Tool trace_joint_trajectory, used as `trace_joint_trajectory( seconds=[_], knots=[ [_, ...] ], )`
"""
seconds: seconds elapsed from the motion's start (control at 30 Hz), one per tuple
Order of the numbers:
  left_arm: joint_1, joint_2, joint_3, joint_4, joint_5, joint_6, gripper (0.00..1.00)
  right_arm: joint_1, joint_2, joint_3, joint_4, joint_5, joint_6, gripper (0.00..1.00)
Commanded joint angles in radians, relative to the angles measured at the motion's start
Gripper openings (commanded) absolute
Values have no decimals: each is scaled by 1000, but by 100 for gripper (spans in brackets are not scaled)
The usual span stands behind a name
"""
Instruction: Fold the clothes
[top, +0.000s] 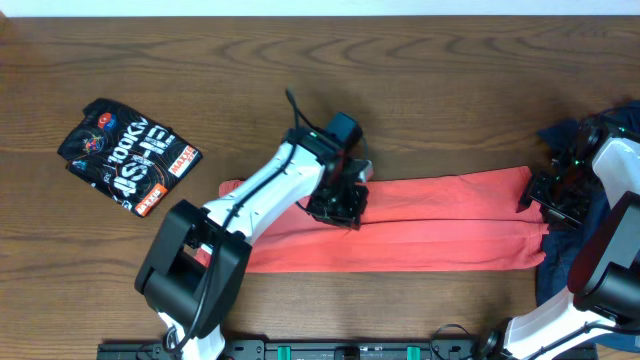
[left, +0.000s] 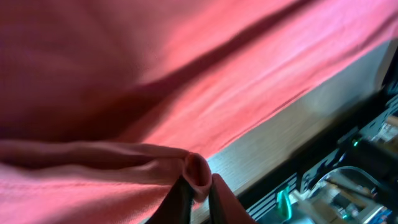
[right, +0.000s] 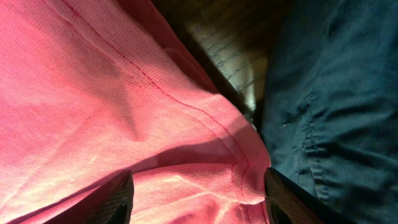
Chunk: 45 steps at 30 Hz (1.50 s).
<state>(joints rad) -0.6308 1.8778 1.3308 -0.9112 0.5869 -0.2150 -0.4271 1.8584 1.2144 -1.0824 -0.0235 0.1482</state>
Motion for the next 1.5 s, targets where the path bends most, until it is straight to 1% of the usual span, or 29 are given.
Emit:
trace_joint_trajectory(
  seconds=[0.0,0.03,0.07,0.1,0.13,0.23,0.3,0.43,0.57,0.77,0.9,1.1,1.33,1.47],
  knots=[
    [-28,13,-6,-4,-31,11,33,-6,0,-5,1,-3,-8,65],
    [-32,13,-6,-4,-34,11,42,-6,0,-5,1,-3,-8,65],
    [-33,13,-6,-4,-39,11,49,-6,0,-5,1,-3,-8,65],
    [-32,13,-6,-4,-46,11,59,-6,0,-5,0,-3,-8,65],
    [-29,13,-6,-4,-58,11,62,-6,0,-5,-2,-3,-8,65],
    [-4,13,-5,-15,-89,7,61,-6,0,-5,-10,-4,-17,67],
    [22,11,-5,-29,-111,-22,61,-6,0,-5,-14,-9,-41,67],
    [92,-10,-5,-53,-140,-26,62,-6,0,-6,-15,-52,-108,69],
    [175,-80,-5,-58,-162,-26,62,-6,0,-18,-4,-55,-158,72],
    [264,-211,-5,-64,-163,-26,62,-7,0,-65,71,-51,-203,71],
    [279,-256,-5,-77,-175,-26,62,-6,0,-65,107,-47,-268,69],
    [279,-260,-5,-94,-188,-26,62,-8,0,-79,118,-32,-337,68],
    [279,-260,-5,-114,-188,-26,62,-8,1,-192,201,-34,-382,63],
    [279,-260,-5,-128,-188,-26,62,-8,1,-237,246,-33,-381,61]
  ],
)
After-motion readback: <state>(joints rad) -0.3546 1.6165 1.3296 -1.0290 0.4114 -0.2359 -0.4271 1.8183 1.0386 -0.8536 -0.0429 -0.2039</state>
